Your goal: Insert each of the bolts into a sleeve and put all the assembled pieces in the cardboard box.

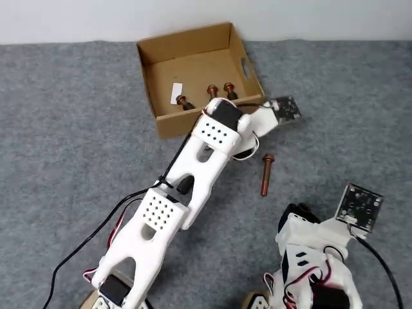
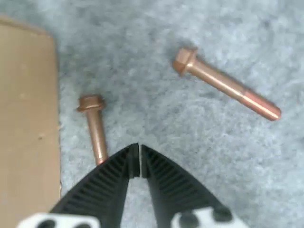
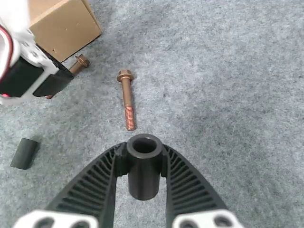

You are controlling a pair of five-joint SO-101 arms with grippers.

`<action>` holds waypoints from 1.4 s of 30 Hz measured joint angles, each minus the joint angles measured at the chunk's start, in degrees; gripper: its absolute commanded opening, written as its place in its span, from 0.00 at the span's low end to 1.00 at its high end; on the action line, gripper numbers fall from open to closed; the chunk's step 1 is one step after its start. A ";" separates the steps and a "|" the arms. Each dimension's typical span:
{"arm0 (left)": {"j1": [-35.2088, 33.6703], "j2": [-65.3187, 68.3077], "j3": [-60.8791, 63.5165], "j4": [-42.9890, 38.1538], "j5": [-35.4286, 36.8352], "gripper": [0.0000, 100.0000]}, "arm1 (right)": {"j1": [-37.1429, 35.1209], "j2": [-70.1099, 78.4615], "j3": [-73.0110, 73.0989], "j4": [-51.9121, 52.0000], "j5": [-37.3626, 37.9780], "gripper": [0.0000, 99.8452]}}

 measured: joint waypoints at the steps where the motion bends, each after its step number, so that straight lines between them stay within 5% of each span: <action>1: -0.79 0.00 0.00 -0.44 1.49 0.22 | 0.00 0.00 0.00 0.00 0.00 0.01; 6: -5.10 0.00 0.00 -3.69 8.53 0.25 | 0.00 0.00 0.00 0.00 0.00 0.01; 15: -7.21 6.59 0.00 -9.41 9.32 0.17 | 0.00 0.00 0.00 0.00 0.00 0.01; 24: -6.42 7.91 0.00 -9.49 -0.88 0.01 | 0.00 0.00 0.00 0.00 0.00 0.01; 29: -5.80 8.00 -0.09 -4.75 -9.14 0.01 | 0.00 0.00 0.00 0.00 0.00 0.01; 42: -2.64 1.85 8.44 -0.18 -7.56 0.00 | 0.00 0.00 0.00 0.00 0.00 0.01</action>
